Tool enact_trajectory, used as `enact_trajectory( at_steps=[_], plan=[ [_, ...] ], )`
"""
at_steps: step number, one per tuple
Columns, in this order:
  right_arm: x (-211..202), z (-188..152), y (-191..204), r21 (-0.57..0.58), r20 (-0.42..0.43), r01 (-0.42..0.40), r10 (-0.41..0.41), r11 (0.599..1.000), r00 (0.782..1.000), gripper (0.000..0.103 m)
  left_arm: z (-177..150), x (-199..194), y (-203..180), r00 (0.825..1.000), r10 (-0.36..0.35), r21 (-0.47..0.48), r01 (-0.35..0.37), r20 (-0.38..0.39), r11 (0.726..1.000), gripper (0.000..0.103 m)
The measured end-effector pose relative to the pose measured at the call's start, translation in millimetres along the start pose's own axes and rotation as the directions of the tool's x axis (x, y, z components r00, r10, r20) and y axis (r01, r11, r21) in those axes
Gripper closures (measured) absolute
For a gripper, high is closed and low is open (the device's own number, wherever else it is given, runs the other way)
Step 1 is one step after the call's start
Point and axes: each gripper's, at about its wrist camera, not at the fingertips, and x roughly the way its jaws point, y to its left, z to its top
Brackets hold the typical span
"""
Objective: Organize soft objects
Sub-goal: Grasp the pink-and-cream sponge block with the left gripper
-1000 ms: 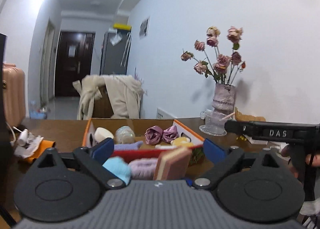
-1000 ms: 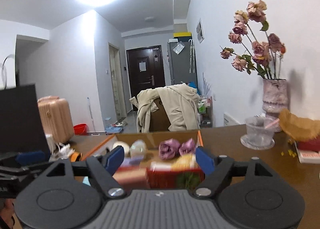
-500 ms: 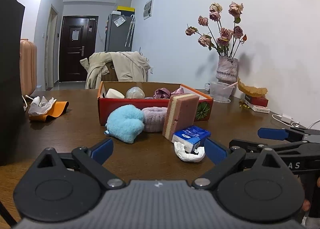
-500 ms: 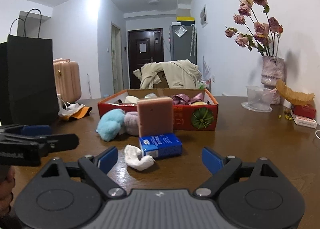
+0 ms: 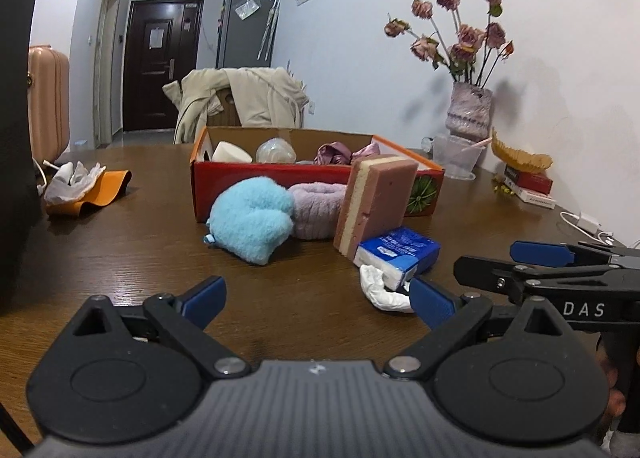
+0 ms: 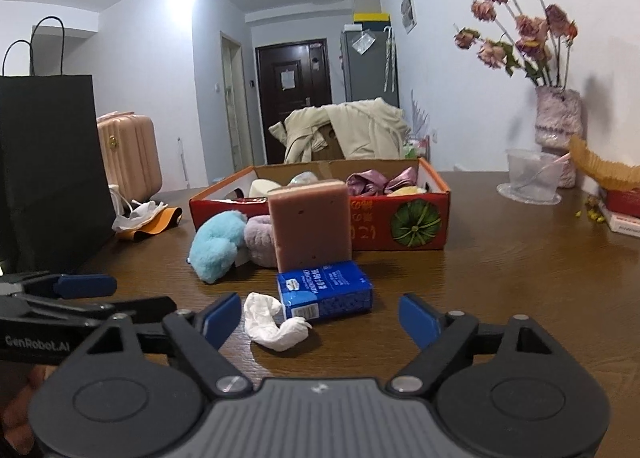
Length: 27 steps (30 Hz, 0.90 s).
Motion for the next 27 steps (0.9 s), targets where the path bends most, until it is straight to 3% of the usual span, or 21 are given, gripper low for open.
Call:
enact_trajectory(
  at_steps=[4, 8, 13, 17, 21, 26, 27],
  plan=[
    [15.7, 3.2, 0.2, 0.025, -0.028, -0.018, 0.019, 1.000, 0.999, 0.023, 1.3, 15.7, 2.8, 0.999, 0.000, -0.031, -0.001, -0.037, 1.000, 0.003],
    [37.2, 3.0, -3.7, 0.089, -0.096, -0.036, 0.045, 0.995, 0.994, 0.037, 4.2, 30.5, 4.5, 0.998, 0.002, -0.030, -0.004, -0.069, 1.000, 0.003],
    [55.1, 3.1, -4.3, 0.118, -0.157, -0.077, 0.095, 0.990, 0.983, 0.049, 22.5, 48.4, 13.3, 0.998, 0.035, -0.014, -0.036, -0.050, 0.999, 0.006],
    [64.2, 4.1, 4.5, 0.080, -0.187, -0.124, 0.137, 0.989, 0.973, 0.049, 42.6, 64.9, 18.3, 0.999, 0.043, -0.002, -0.043, -0.013, 0.999, 0.014],
    [63.0, 12.9, -1.5, 0.053, -0.151, -0.079, 0.086, 0.995, 0.985, 0.049, 62.0, 77.5, 15.1, 0.999, -0.049, -0.051, 0.050, 0.019, 0.997, 0.016],
    [69.0, 21.0, -27.0, 0.104, -0.135, -0.023, 0.037, 0.994, 0.990, 0.049, 82.4, 95.1, -15.7, 0.980, -0.190, 0.001, 0.190, 0.062, 0.982, 0.015],
    [70.5, 21.7, -30.2, 0.108, -0.136, -0.013, 0.028, 0.994, 0.990, 0.049, 84.2, 100.0, -22.9, 0.978, -0.199, 0.015, 0.198, 0.061, 0.980, 0.019]
  ],
)
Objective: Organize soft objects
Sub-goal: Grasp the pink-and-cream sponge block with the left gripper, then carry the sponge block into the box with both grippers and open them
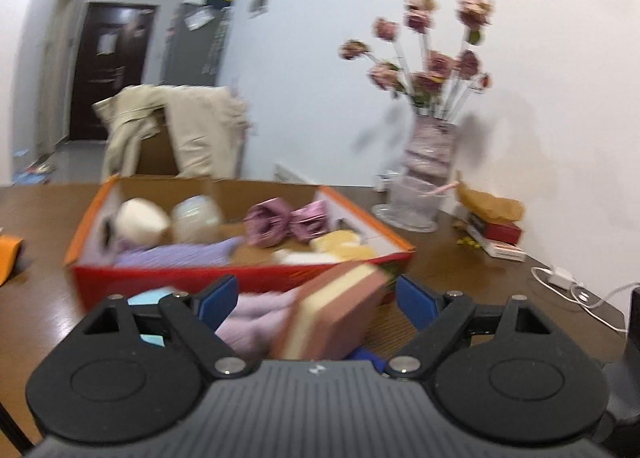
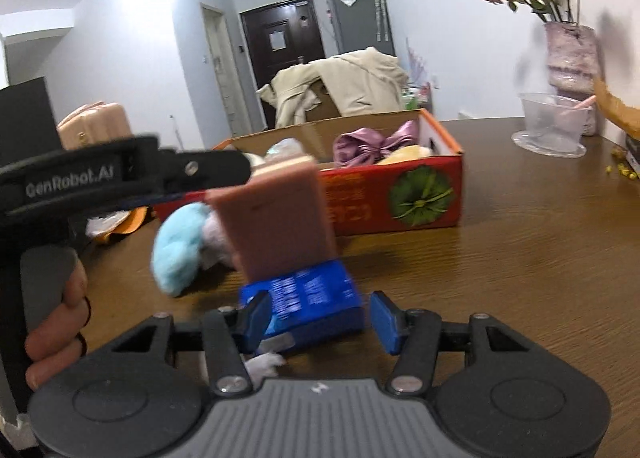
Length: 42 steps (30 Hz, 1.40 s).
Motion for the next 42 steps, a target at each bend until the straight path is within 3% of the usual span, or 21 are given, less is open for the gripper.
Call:
enact_trajectory(
  at_steps=[1, 2, 5, 7, 9, 11, 13, 16, 17, 19, 21, 25, 31, 35, 40, 42],
  plan=[
    [1.2, 0.7, -2.3, 0.005, -0.003, 0.002, -0.001, 1.000, 1.000, 0.049, 1.1, 8.0, -4.6, 1.000, -0.013, 0.015, 0.013, -0.010, 1.000, 0.027],
    [2.4, 1.7, -4.3, 0.008, -0.007, -0.001, 0.001, 1.000, 1.000, 0.049, 1.7, 17.1, -8.9, 0.999, -0.029, 0.031, 0.030, -0.041, 0.999, 0.056],
    [-1.4, 1.7, -4.4, -0.001, 0.003, -0.007, 0.007, 1.000, 1.000, 0.049, 3.5, 17.5, -13.8, 0.999, -0.013, 0.036, 0.014, -0.039, 0.999, 0.064],
    [-7.5, 3.2, -1.3, -0.013, 0.031, -0.011, 0.011, 1.000, 0.999, 0.049, 7.8, -5.0, -3.3, 1.000, 0.002, -0.066, 0.000, 0.027, 0.998, 0.064],
    [-19.2, 4.5, 3.7, -0.028, 0.071, -0.032, 0.034, 0.999, 0.997, 0.049, 8.2, -36.4, 13.4, 0.993, 0.054, -0.201, -0.033, 0.102, 0.979, 0.064],
    [-28.7, 5.1, 11.9, -0.042, 0.100, -0.076, 0.080, 0.996, 0.992, 0.049, -0.3, -59.0, 30.9, 0.988, 0.142, -0.318, -0.114, 0.065, 0.941, 0.064],
    [-31.5, 3.8, 23.1, -0.058, 0.089, -0.139, 0.143, 0.989, 0.986, 0.049, -18.2, -76.5, 50.4, 0.983, 0.183, -0.421, -0.168, -0.004, 0.891, 0.064],
    [-27.8, -3.5, 42.4, -0.051, 0.029, -0.251, 0.252, 0.967, 0.967, 0.055, -48.7, -101.1, 76.1, 0.975, 0.220, -0.553, -0.203, -0.036, 0.808, 0.064],
    [-25.6, -5.5, 48.8, -0.044, 0.005, -0.287, 0.288, 0.957, 0.958, 0.061, -55.3, -105.7, 82.9, 0.971, 0.232, -0.580, -0.225, -0.063, 0.783, 0.064],
    [-16.0, -11.8, 62.8, -0.031, -0.065, -0.362, 0.360, 0.932, 0.931, 0.066, -65.4, -109.4, 92.8, 0.955, 0.269, -0.594, -0.288, -0.122, 0.751, 0.065],
    [-4.6, -18.5, 75.0, -0.027, -0.131, -0.367, 0.360, 0.930, 0.924, 0.068, -73.2, -109.0, 96.4, 0.931, 0.324, -0.550, -0.361, -0.167, 0.753, 0.066],
    [0.0, -20.0, 77.4, 0.002, -0.175, -0.308, 0.303, 0.952, 0.937, 0.068, -78.9, -109.5, 93.8, 0.934, 0.321, -0.544, -0.354, -0.159, 0.761, 0.066],
    [-30.3, -20.2, 62.1, 0.031, -0.110, -0.296, 0.298, 0.955, 0.948, 0.065, -73.6, -73.8, 77.0, 0.959, 0.244, -0.535, -0.285, -0.147, 0.796, 0.066],
    [-35.8, -27.8, 61.6, -0.004, -0.121, -0.259, 0.257, 0.966, 0.959, 0.059, -67.6, -49.0, 65.8, 0.968, 0.199, -0.529, -0.250, -0.152, 0.811, 0.066],
    [-22.7, -27.6, 44.1, 0.070, -0.117, -0.108, 0.116, 0.992, 0.986, 0.060, -70.1, -62.3, 60.9, 0.971, 0.165, -0.504, -0.232, -0.176, 0.832, 0.059],
    [-20.6, -23.8, 34.7, 0.093, -0.102, -0.033, 0.043, 0.995, 0.994, 0.062, -74.8, -73.5, 64.3, 0.974, 0.099, -0.513, -0.192, -0.204, 0.836, 0.059]
  ],
)
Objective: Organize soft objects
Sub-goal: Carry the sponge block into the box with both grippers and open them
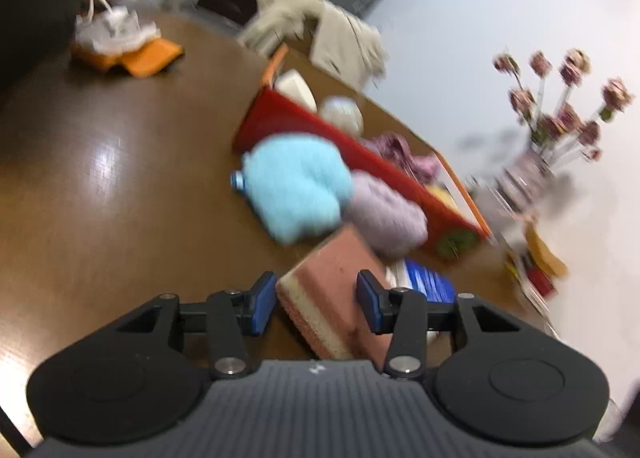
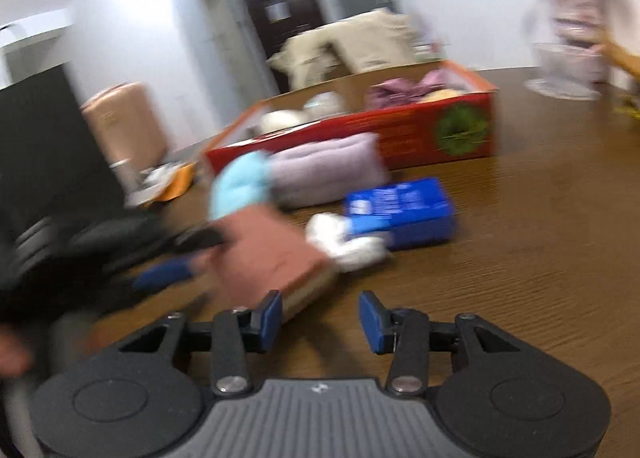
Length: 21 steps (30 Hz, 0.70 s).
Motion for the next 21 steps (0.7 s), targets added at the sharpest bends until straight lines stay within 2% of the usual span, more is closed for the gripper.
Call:
enact_trajectory(
  at_steps=[1, 3, 4, 6, 8, 10, 11, 12, 14, 18, 21],
  plan=[
    [-0.5, 2.4, -4.7, 0.017, 0.016, 0.022, -0.023, 1.000, 1.000, 0.062, -3.0, -5.1, 1.4, 1.000, -0.011, 0.009, 0.011, -0.024, 1.000, 0.058],
    [-3.9, 6.5, -11.7, 0.054, 0.046, 0.017, -0.019, 0.998, 0.999, 0.062, -9.4, -16.0, 0.3, 0.999, -0.018, 0.060, 0.020, -0.034, 0.998, 0.056],
    [-6.8, 7.6, -12.7, 0.066, 0.059, 0.000, -0.004, 0.998, 0.998, 0.062, -10.5, -22.1, -1.2, 1.000, -0.018, 0.084, 0.020, -0.023, 0.996, 0.054],
    [-9.9, 9.5, -10.0, 0.067, 0.058, -0.050, 0.047, 0.997, 0.997, 0.062, -9.1, -31.1, -4.5, 0.999, -0.030, 0.109, 0.028, 0.020, 0.994, 0.043],
    [-8.9, 8.4, -4.4, 0.065, 0.041, -0.098, 0.096, 0.993, 0.995, 0.062, -4.3, -33.2, -8.7, 0.998, -0.027, 0.130, 0.019, 0.061, 0.991, 0.041],
    [-8.6, 3.8, 1.9, 0.059, 0.022, -0.126, 0.125, 0.990, 0.992, 0.062, -1.5, -25.9, -13.6, 0.998, -0.036, 0.170, 0.027, 0.050, 0.985, 0.042],
    [-10.0, 1.5, 4.3, 0.057, 0.013, -0.132, 0.131, 0.990, 0.991, 0.062, -1.2, -20.6, -14.7, 0.999, -0.029, 0.179, 0.025, 0.021, 0.984, 0.048],
    [-7.8, -0.4, 6.4, 0.058, 0.002, -0.132, 0.132, 0.990, 0.991, 0.062, -2.0, -15.9, -14.6, 1.000, -0.023, 0.177, 0.025, -0.010, 0.984, 0.060],
    [-3.1, -3.5, 6.8, 0.067, -0.018, -0.131, 0.132, 0.989, 0.991, 0.061, -7.5, -9.3, -12.3, 0.997, -0.033, 0.167, 0.043, -0.063, 0.985, 0.069],
    [0.3, -6.7, -1.3, 0.116, -0.031, -0.145, 0.149, 0.983, 0.988, 0.063, -16.5, -14.5, -11.0, 0.998, -0.030, 0.168, 0.039, -0.052, 0.985, 0.071],
    [-0.9, -2.7, 1.7, 0.092, -0.040, -0.146, 0.151, 0.985, 0.988, 0.067, -15.1, -21.7, -12.6, 0.998, -0.059, 0.173, 0.062, -0.025, 0.983, 0.071]
  ],
)
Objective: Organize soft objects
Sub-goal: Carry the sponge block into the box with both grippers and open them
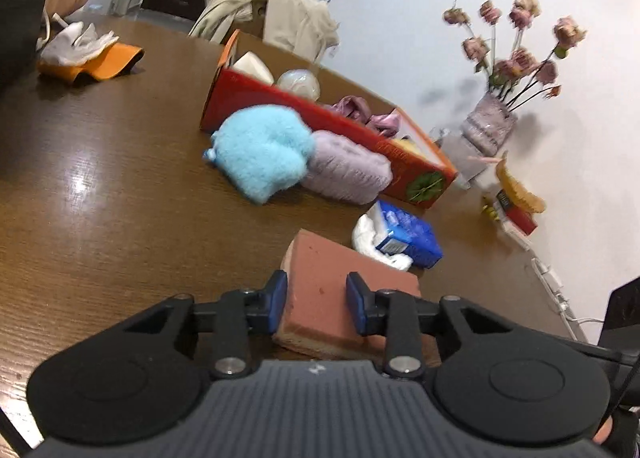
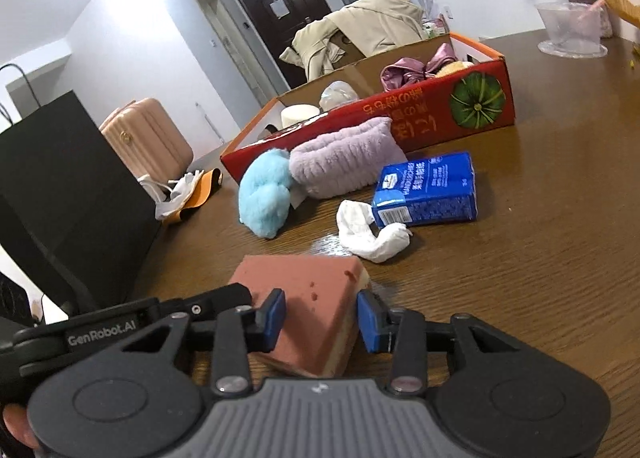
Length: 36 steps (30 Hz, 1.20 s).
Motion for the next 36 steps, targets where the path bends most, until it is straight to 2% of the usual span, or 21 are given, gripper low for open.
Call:
enact_trajectory(
  at_steps=[3, 5, 9, 11, 14, 18, 21, 22, 23, 26, 30, 33, 36],
  plan=[
    [-14.1, 13.6, 4.9, -0.023, 0.051, -0.029, 0.030, 0.999, 0.998, 0.067, 15.3, -10.9, -8.5, 0.996, -0.047, 0.019, 0.046, 0.075, 0.999, 0.071],
    [-24.7, 34.8, 7.5, -0.054, 0.111, -0.049, 0.055, 0.997, 0.992, 0.067, 38.4, -12.2, -16.3, 0.988, -0.091, 0.026, 0.088, 0.124, 0.996, 0.071],
    [-23.8, 102.7, -0.3, -0.142, 0.223, -0.050, 0.081, 0.989, 0.971, 0.068, 103.1, 16.8, -34.8, 0.972, -0.152, 0.042, 0.146, 0.179, 0.988, 0.071],
    [-12.1, 141.2, -10.1, -0.165, 0.249, -0.043, 0.084, 0.985, 0.965, 0.068, 138.1, 45.8, -47.0, 0.966, -0.156, 0.063, 0.146, 0.204, 0.987, 0.071],
    [18.8, 194.5, -30.6, -0.167, 0.232, -0.015, 0.054, 0.986, 0.971, 0.068, 179.1, 100.7, -56.8, 0.975, -0.135, 0.031, 0.131, 0.179, 0.991, 0.071],
    [75.3, 241.5, -66.2, -0.121, 0.161, 0.007, 0.013, 0.993, 0.987, 0.068, 202.3, 174.6, -49.2, 0.991, -0.083, -0.055, 0.089, 0.101, 0.995, 0.071],
    [117.8, 248.8, -89.1, -0.103, 0.071, 0.046, -0.039, 0.994, 0.997, 0.067, 193.1, 214.8, -41.0, 1.000, -0.011, -0.058, 0.009, -0.022, 0.998, 0.068],
    [129.9, 247.2, -95.9, -0.091, 0.028, 0.055, -0.053, 0.994, 0.998, 0.067, 187.7, 225.0, -41.0, 0.996, 0.014, -0.039, -0.017, -0.088, 0.999, 0.064],
    [139.0, 243.5, -99.2, -0.085, -0.020, 0.060, -0.062, 0.995, 0.998, 0.065, 182.6, 227.6, -41.8, 0.994, 0.012, -0.023, -0.015, -0.107, 1.000, 0.056],
    [146.9, 234.1, -100.2, -0.115, -0.037, 0.062, -0.067, 0.991, 0.997, 0.065, 172.0, 220.5, -40.0, 0.997, 0.003, 0.024, -0.001, -0.083, 1.000, 0.054],
    [148.7, 234.5, -94.1, -0.131, -0.036, 0.084, -0.090, 0.988, 0.995, 0.065, 176.1, 206.2, -37.0, 0.999, 0.008, 0.033, -0.007, -0.046, 0.999, 0.055],
    [135.7, 233.0, -87.4, -0.149, 0.048, 0.139, -0.134, 0.979, 0.990, 0.062, 182.2, 188.1, -42.7, 0.999, 0.036, 0.068, -0.035, -0.011, 0.997, 0.055],
    [108.0, 241.6, -81.4, -0.147, 0.112, 0.131, -0.115, 0.980, 0.987, 0.062, 186.4, 153.9, -47.0, 0.999, 0.041, 0.101, -0.044, 0.032, 0.994, 0.054]
  ],
)
